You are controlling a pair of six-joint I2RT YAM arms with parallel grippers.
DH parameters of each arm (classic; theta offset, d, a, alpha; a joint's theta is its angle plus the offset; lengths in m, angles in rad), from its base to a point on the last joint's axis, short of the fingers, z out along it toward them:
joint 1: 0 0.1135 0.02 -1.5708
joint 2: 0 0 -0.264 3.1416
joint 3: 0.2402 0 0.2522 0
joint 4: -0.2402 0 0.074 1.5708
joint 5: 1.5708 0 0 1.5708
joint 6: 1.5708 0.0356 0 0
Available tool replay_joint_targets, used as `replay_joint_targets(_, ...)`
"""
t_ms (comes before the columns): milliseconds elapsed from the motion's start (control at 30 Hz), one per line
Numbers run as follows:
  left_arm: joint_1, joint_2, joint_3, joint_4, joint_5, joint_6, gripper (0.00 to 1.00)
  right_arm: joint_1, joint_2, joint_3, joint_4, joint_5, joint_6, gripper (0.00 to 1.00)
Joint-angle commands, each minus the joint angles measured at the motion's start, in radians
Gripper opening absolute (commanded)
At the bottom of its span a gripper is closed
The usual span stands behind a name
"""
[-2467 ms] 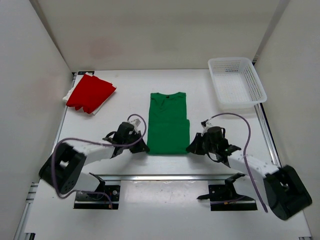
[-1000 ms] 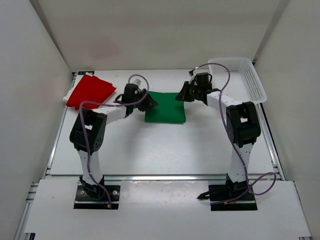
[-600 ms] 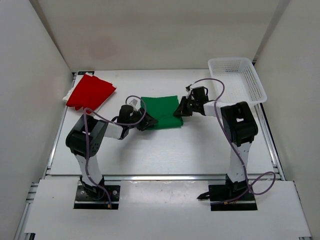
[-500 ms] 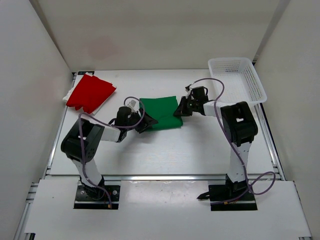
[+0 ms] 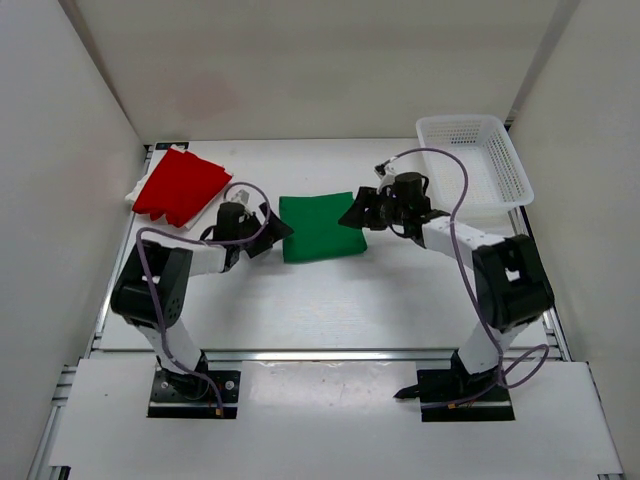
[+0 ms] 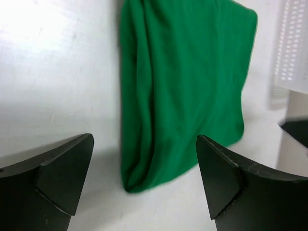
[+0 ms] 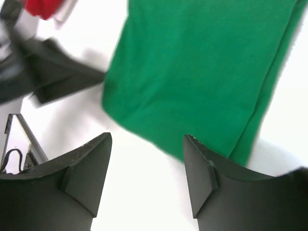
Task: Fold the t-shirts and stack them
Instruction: Put the neatly folded tshirt into the corner of the board with the left arm
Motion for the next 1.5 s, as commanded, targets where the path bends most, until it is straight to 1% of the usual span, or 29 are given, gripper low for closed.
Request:
replay_joint_targets(0, -0.039, 0.092, 0.119, -0.092, -0.015, 0.073, 0.99, 0.005, -0.127, -0.109, 0.141, 0.017, 0.034, 0.59)
replay_joint_targets(100, -0.045, 0.221, 0.182, -0.078, 0.009, 0.048, 0.99, -0.004, -0.202, -0.175, 0.167, 0.011, 0.052, 0.59)
replay_joint_targets(167, -0.063, 0.276, 0.214, -0.06, 0.039, 0.028, 0.9, -0.013, -0.244, -0.212, 0.178, 0.009, 0.058, 0.59)
replay_joint_targets(200, -0.069, 0.299, 0.239, -0.028, 0.042, 0.018, 0.77, -0.019, -0.282, -0.233, 0.192, 0.012, 0.069, 0.57)
replay_joint_targets(233, -0.073, 0.34, 0.253, -0.014, 0.065, -0.006, 0.61, -0.027, -0.31, -0.254, 0.204, 0.002, 0.07, 0.57)
replay_joint_targets(267, -0.082, 0.374, 0.291, 0.003, 0.085, -0.017, 0.49, -0.03, -0.321, -0.27, 0.209, 0.006, 0.078, 0.56)
replay_joint_targets(300, -0.086, 0.397, 0.334, 0.013, 0.097, -0.047, 0.31, -0.035, -0.342, -0.284, 0.206, -0.004, 0.08, 0.56)
replay_joint_targets(333, -0.089, 0.399, 0.355, 0.019, 0.1, -0.075, 0.18, -0.042, -0.364, -0.298, 0.209, -0.015, 0.077, 0.56)
replay_joint_targets(367, -0.089, 0.41, 0.4, 0.013, 0.097, -0.087, 0.12, -0.046, -0.376, -0.322, 0.222, -0.021, 0.092, 0.55)
replay_joint_targets(400, -0.097, 0.41, 0.468, -0.025, 0.091, -0.095, 0.03, -0.056, -0.397, -0.339, 0.227, -0.021, 0.098, 0.55)
replay_joint_targets(433, -0.096, 0.408, 0.54, -0.048, 0.09, -0.088, 0.0, -0.061, -0.431, -0.371, 0.245, -0.014, 0.11, 0.55)
replay_joint_targets(500, -0.094, 0.393, 0.65, -0.13, 0.084, -0.071, 0.0, -0.062, -0.477, -0.449, 0.256, -0.009, 0.127, 0.54)
replay_joint_targets(567, -0.062, 0.388, 0.781, -0.165, 0.108, -0.06, 0.0, -0.067, -0.535, -0.5, 0.284, -0.001, 0.149, 0.54)
replay_joint_targets(733, 0.078, 0.338, 0.992, -0.308, 0.159, -0.026, 0.0, -0.098, -0.591, -0.581, 0.273, 0.002, 0.133, 0.55)
replay_joint_targets(833, 0.238, 0.264, 0.968, -0.28, 0.192, -0.042, 0.0, -0.102, -0.568, -0.591, 0.264, -0.026, 0.13, 0.54)
replay_joint_targets(867, 0.262, 0.225, 0.924, -0.255, 0.199, -0.063, 0.0, -0.093, -0.571, -0.589, 0.261, -0.029, 0.135, 0.54)
replay_joint_targets(933, 0.407, 0.171, 0.818, -0.201, 0.182, -0.087, 0.0, -0.079, -0.543, -0.588, 0.278, -0.041, 0.13, 0.54)
replay_joint_targets(967, 0.438, 0.14, 0.731, -0.154, 0.159, -0.109, 0.06, -0.066, -0.54, -0.592, 0.276, -0.044, 0.121, 0.55)
replay_joint_targets(1000, 0.493, 0.123, 0.642, -0.117, 0.153, -0.138, 0.27, -0.053, -0.519, -0.579, 0.264, -0.055, 0.121, 0.54)
replay_joint_targets(1033, 0.547, 0.117, 0.601, -0.096, 0.156, -0.158, 0.66, -0.041, -0.519, -0.581, 0.269, -0.064, 0.121, 0.54)
replay_joint_targets(1067, 0.588, 0.118, 0.519, -0.043, 0.192, -0.196, 0.98, -0.041, -0.514, -0.575, 0.273, -0.063, 0.123, 0.55)
replay_joint_targets(1100, 0.613, 0.12, 0.442, -0.024, 0.209, -0.236, 0.99, -0.026, -0.514, -0.574, 0.264, -0.064, 0.124, 0.56)
replay_joint_targets(1133, 0.651, 0.121, 0.408, -0.001, 0.229, -0.249, 0.99, -0.026, -0.511, -0.572, 0.262, -0.058, 0.115, 0.58)
replay_joint_targets(1200, 0.693, 0.094, 0.234, 0.075, 0.243, -0.308, 0.98, -0.007, -0.519, -0.571, 0.244, -0.04, 0.107, 0.62)
replay_joint_targets(1233, 0.714, 0.057, 0.195, 0.13, 0.245, -0.318, 0.99, 0.002, -0.525, -0.571, 0.217, -0.013, 0.104, 0.71)
replay_joint_targets(1267, 0.725, 0.025, 0.134, 0.138, 0.245, -0.318, 0.99, 0.013, -0.54, -0.574, 0.195, 0.017, 0.095, 0.87)
replay_joint_targets(1300, 0.728, -0.007, 0.094, 0.126, 0.249, -0.299, 0.99, 0.028, -0.554, -0.578, 0.184, 0.038, 0.087, 0.99)
replay_joint_targets(1400, 0.69, -0.123, 0.031, 0.037, 0.225, -0.202, 0.99, 0.065, -0.592, -0.601, 0.132, 0.127, 0.081, 0.99)
replay_joint_targets(1467, 0.614, -0.211, -0.002, -0.033, 0.203, -0.102, 0.99, 0.079, -0.606, -0.612, 0.105, 0.149, 0.075, 0.99)
